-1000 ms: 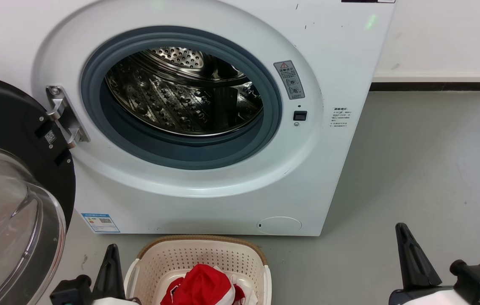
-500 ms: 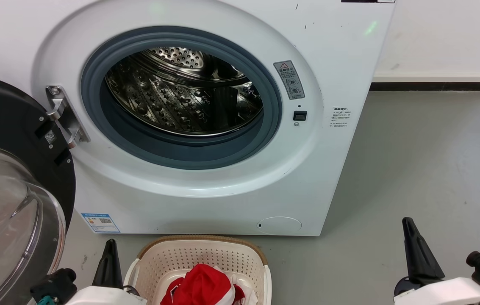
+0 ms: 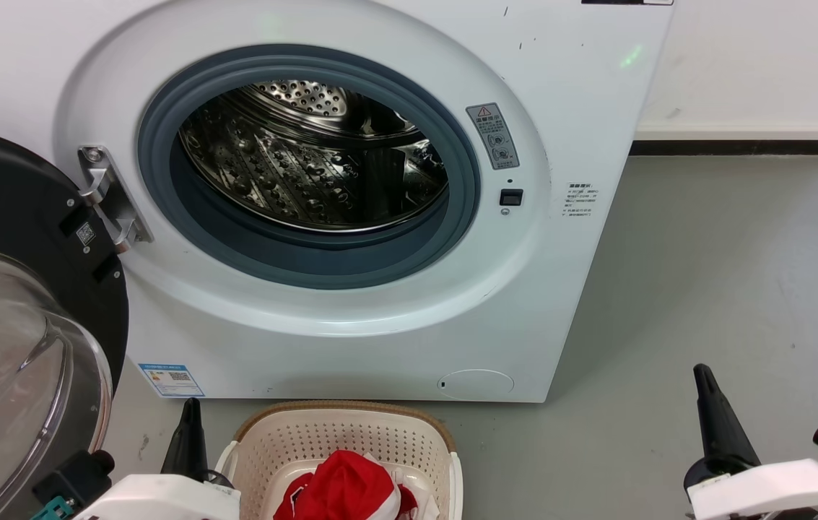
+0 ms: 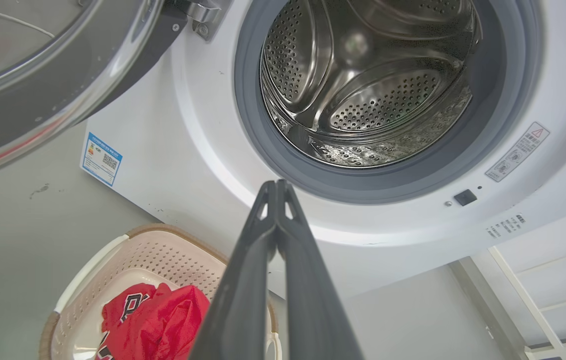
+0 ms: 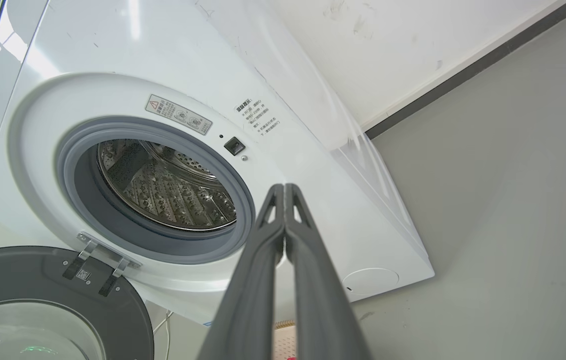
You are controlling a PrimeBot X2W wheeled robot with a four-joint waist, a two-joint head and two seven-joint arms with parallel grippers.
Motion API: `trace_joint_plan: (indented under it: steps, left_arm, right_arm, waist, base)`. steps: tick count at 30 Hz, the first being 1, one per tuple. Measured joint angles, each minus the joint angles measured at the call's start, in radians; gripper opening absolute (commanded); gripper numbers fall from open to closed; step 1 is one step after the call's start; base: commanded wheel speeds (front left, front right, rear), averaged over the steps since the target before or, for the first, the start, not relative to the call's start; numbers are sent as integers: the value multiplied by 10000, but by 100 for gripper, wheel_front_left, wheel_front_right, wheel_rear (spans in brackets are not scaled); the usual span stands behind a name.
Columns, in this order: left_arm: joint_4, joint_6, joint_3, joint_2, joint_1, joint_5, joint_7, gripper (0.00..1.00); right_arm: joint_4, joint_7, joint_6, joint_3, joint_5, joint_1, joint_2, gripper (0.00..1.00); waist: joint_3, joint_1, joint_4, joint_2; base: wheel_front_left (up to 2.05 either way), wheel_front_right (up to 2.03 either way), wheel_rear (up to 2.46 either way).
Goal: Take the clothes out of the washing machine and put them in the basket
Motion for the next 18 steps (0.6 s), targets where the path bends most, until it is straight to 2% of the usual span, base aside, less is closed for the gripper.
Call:
trace_joint_plan:
  steps: [18]
  left_arm:
    - [219, -324, 165, 0, -368, -2393, 543, 0]
  right_arm:
    - [343, 529, 0, -173, 2422, -425, -46, 0]
  waist:
    - [-2, 0, 4, 0]
  base:
    - [0, 0, 0]
